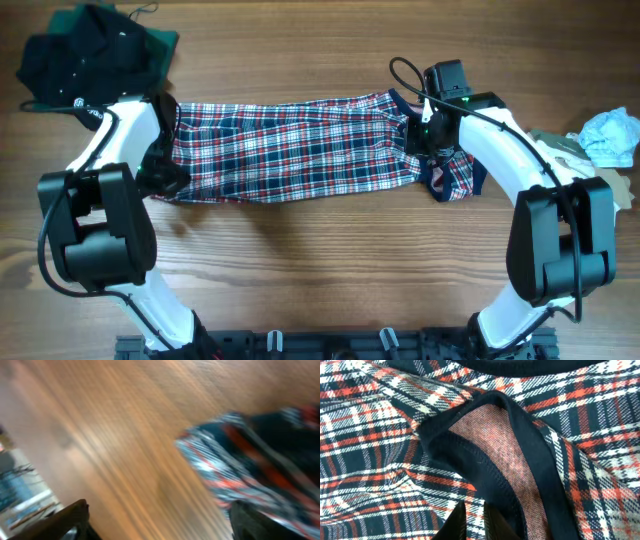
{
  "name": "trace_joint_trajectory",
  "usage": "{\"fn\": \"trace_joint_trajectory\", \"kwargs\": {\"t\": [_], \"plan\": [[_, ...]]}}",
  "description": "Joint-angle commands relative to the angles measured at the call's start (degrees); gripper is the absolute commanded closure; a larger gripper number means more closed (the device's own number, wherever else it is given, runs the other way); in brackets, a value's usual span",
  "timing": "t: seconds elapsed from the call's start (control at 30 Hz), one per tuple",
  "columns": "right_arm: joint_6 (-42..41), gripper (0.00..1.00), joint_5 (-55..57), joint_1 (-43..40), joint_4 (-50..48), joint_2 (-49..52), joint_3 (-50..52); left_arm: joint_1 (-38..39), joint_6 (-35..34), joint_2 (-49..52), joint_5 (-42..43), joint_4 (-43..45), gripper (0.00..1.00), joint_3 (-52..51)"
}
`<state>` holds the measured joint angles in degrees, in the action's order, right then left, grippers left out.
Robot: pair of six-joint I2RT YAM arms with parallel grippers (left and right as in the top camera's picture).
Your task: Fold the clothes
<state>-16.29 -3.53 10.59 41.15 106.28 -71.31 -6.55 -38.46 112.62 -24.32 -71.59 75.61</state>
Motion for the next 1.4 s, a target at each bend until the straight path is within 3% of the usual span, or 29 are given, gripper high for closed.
{"fn": "trace_joint_trajectory", "kwargs": {"t": [0.0, 0.23, 0.37, 0.5, 0.63, 0.77, 0.87, 0.97, 1.03, 1.1, 1.17, 1.37], "plan": [[-1.9, 0.85, 1.2, 0.2, 0.0, 1.2, -1.0, -0.4, -8.2, 0.7, -8.2, -2.4, 0.00, 0.9], [-1.7, 0.80, 1.2, 0.2, 0.1, 1.2, -1.0, -0.4, -19.9, 0.7, -13.9, -16.5, 0.00, 10.4], [-1.8, 0.78, 0.9, 0.2, 0.1, 1.2, -1.0, 0.4, -20.0, 0.5, -11.0, -16.0, 0.00, 14.9], [-1.8, 0.77, 0.5, 0.2, 0.5, 1.2, -1.0, 2.8, -2.1, 0.4, 5.3, -2.1, 0.03, 14.9], [-1.7, 0.76, 0.5, 0.2, 0.7, 1.2, -1.0, 6.4, 4.9, 0.3, 7.6, 5.7, 0.06, 14.9], [-1.8, 0.75, 0.5, 0.2, 0.5, 1.2, -1.0, 8.7, 5.3, -0.1, 5.8, 8.7, 0.05, 14.9], [-1.9, 0.75, 0.5, 0.2, 0.5, 1.2, -1.0, 9.7, 8.4, 0.0, 13.1, 10.0, 0.06, 14.8], [-1.9, 0.75, 0.5, 0.2, 0.5, 1.2, -1.0, 8.6, 10.0, 1.7, 13.6, 11.0, 0.09, 14.7], [-1.9, 0.75, 0.5, 0.2, 0.5, 1.2, -1.0, 7.3, 11.6, 3.2, 14.3, 12.1, 0.20, 14.6], [-1.9, 0.75, 0.5, 0.2, 0.5, 1.2, -1.0, 6.0, 15.8, 5.0, 16.6, 13.9, 0.45, 14.6], [-1.9, 0.75, 0.5, 0.2, 0.5, 1.2, -1.0, 5.1, 15.7, 6.4, 17.1, 14.2, 0.62, 14.6], [-1.9, 0.75, 0.5, 0.2, 0.5, 1.2, -1.0, 1.8, 15.8, 10.0, 17.0, 15.0, 0.93, 14.6]]}}
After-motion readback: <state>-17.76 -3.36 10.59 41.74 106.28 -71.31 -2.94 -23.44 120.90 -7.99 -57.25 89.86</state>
